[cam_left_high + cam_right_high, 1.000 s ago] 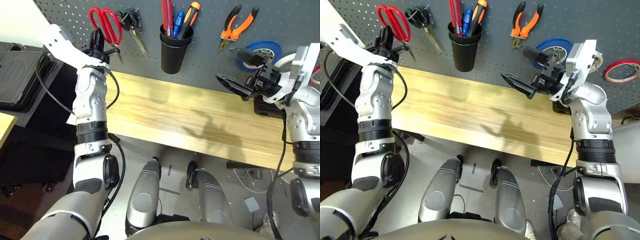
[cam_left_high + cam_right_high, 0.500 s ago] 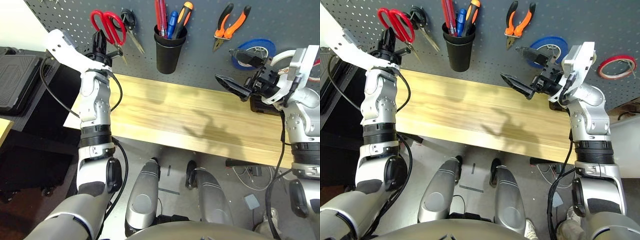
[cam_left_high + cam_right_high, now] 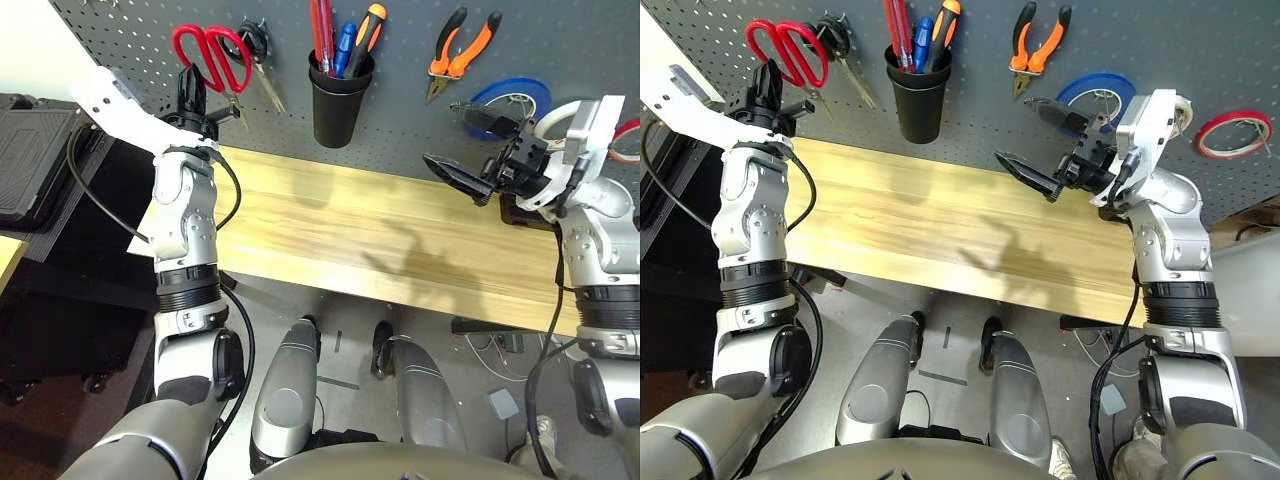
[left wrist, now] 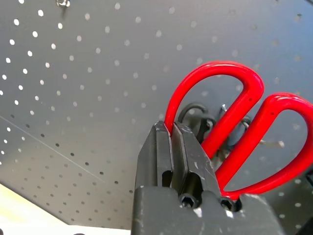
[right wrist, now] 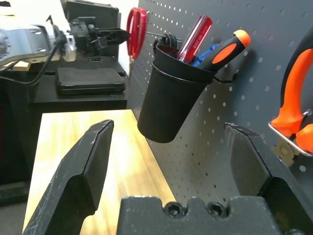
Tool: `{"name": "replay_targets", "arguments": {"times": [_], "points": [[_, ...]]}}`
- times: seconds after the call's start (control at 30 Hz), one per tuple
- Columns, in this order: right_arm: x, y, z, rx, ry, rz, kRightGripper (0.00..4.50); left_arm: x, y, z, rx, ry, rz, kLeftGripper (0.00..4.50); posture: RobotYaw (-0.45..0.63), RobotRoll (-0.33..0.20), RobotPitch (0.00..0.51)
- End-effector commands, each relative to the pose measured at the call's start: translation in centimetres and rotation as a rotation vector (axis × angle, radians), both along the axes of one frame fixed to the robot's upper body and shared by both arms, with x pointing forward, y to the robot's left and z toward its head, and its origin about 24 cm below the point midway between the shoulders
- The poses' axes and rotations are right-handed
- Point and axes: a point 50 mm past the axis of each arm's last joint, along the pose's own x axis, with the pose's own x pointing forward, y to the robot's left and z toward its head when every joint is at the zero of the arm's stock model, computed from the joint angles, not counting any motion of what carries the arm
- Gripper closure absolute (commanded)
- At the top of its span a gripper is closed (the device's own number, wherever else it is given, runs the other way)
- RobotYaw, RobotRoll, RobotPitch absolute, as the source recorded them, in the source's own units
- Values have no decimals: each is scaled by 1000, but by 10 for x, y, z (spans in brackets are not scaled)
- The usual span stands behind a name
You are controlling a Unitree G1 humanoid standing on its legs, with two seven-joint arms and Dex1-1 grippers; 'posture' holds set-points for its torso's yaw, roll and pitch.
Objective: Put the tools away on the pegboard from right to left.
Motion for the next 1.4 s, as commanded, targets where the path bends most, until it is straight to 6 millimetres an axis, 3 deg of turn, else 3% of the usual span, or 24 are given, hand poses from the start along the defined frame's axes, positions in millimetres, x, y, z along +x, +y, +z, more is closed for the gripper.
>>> {"name": "replay_targets", "arguments": {"times": [0.03, 0.2, 0.33, 0.5, 0.73, 0.77, 0.93, 1.2, 1.4], "points": [[0, -1, -5, -6, 8, -10, 0, 10, -2, -1, 36, 38, -18, 4480, 234, 0, 235], [-1, 0, -7, -5, 9, -16, 0, 30, -3, -5, 51, 89, -26, 4480, 231, 0, 237], [1, 0, -8, -7, 4, -37, 0, 49, -15, -14, 120, 183, -79, 4480, 225, 0, 238], [4, 2, -12, -12, -11, -89, 0, 53, -26, -40, 240, 286, -184, 2873, 199, 0, 239], [5, 2, -40, 17, 47, -237, 0, 18, -25, -92, 362, 359, -280, 198, 195, 0, 259], [4, 3, -44, 25, 57, -252, 0, 13, -24, -97, 349, 364, -293, 14, 197, 0, 263], [5, 2, -63, 58, 97, -373, 0, -15, -19, -119, 358, 424, -309, 14, 200, 0, 272], [10, -19, -96, 142, 193, -761, 0, -52, 1, -156, 429, 484, -238, 14, 187, 0, 267], [7, -42, -113, 197, 202, -1013, 0, -65, 24, -164, 402, 454, -137, 14, 169, 0, 268]]}}
